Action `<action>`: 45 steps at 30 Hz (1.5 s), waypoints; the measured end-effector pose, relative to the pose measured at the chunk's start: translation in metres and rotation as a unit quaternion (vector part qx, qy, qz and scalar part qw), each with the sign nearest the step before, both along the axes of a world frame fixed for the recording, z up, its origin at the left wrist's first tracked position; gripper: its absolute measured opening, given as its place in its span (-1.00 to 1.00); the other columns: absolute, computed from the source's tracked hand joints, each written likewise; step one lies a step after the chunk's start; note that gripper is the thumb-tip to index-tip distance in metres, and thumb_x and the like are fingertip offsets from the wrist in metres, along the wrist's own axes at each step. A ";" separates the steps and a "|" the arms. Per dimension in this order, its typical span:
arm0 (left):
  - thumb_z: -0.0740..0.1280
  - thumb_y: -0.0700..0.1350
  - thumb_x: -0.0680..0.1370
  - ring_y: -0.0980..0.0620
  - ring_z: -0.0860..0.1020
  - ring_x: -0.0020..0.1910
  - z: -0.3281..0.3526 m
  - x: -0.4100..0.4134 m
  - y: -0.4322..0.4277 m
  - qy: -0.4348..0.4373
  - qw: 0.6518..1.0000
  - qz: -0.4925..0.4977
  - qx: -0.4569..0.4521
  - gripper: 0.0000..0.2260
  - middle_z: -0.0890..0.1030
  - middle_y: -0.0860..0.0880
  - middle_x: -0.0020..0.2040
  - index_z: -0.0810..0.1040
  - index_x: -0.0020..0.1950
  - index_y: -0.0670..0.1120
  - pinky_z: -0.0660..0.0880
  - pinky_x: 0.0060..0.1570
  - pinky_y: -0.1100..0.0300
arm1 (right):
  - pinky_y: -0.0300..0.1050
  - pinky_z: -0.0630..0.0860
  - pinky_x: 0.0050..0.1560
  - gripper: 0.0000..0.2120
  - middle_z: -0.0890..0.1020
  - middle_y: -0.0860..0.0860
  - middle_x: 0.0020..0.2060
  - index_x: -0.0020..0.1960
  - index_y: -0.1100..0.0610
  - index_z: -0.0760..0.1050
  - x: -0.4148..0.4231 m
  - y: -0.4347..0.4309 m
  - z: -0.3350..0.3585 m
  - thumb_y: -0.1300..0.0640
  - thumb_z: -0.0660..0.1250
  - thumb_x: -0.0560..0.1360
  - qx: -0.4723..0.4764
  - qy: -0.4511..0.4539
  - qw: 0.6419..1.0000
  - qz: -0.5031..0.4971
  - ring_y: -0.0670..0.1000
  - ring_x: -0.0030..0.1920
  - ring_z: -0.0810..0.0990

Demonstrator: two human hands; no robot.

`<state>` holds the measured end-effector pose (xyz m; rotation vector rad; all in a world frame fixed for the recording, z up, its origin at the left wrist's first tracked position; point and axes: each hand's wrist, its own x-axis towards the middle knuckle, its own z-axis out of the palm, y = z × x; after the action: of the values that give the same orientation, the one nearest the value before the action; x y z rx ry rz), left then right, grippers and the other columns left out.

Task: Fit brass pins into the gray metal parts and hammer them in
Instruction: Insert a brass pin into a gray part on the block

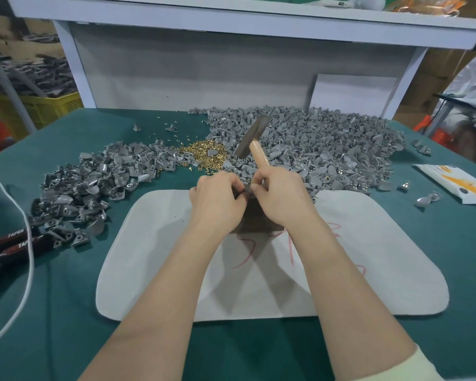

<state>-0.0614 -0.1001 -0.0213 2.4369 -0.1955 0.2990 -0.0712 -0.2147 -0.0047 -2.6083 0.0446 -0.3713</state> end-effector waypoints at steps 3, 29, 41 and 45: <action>0.35 -0.02 0.52 -0.11 0.44 0.17 0.001 -0.001 0.001 0.003 1.000 0.000 0.003 -0.92 0.60 0.04 0.04 0.60 -0.06 0.01 0.38 0.14 0.03 | -0.18 0.30 -0.15 -0.90 0.56 0.06 -0.15 -0.05 0.06 0.57 -0.001 0.000 -0.002 0.13 0.27 0.54 0.009 -0.008 1.000 -0.001 0.13 -0.03 0.51; 0.34 -0.06 0.52 -0.10 0.45 0.17 0.000 0.000 0.000 0.001 1.000 0.005 -0.004 -0.95 0.62 0.03 0.03 0.60 -0.09 0.03 0.38 0.17 0.01 | -0.11 0.47 -0.03 -0.90 0.64 0.10 -0.11 -0.07 0.06 0.63 0.001 -0.001 -0.004 0.09 0.35 0.49 0.022 -0.032 0.999 -0.010 0.14 -0.02 0.57; 0.33 -0.06 0.50 -0.12 0.45 0.13 -0.001 0.003 0.009 -0.010 0.996 0.087 -0.011 -0.90 0.56 0.04 -0.09 0.47 -0.21 0.06 0.27 0.08 0.07 | -0.37 0.35 -0.17 -0.51 0.53 -0.29 -0.18 0.43 -0.12 0.24 -0.012 -0.030 0.007 0.19 0.22 0.56 0.090 -0.075 0.990 0.082 -0.22 -0.12 0.54; 0.35 -0.06 0.48 -0.11 0.46 0.12 -0.003 0.006 0.012 -0.001 0.994 0.103 -0.030 -0.93 0.61 0.02 -0.05 0.49 -0.19 0.05 0.22 0.02 0.09 | -0.35 0.25 -0.14 -0.58 0.50 -0.20 -0.16 0.36 -0.09 0.40 -0.021 -0.032 0.014 0.17 0.27 0.53 0.015 -0.064 0.991 0.115 -0.10 -0.10 0.49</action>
<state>-0.0558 -0.0881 -0.0243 2.4009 0.0648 0.3919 -0.0926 -0.2465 0.0098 -2.5191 -0.2907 -0.4503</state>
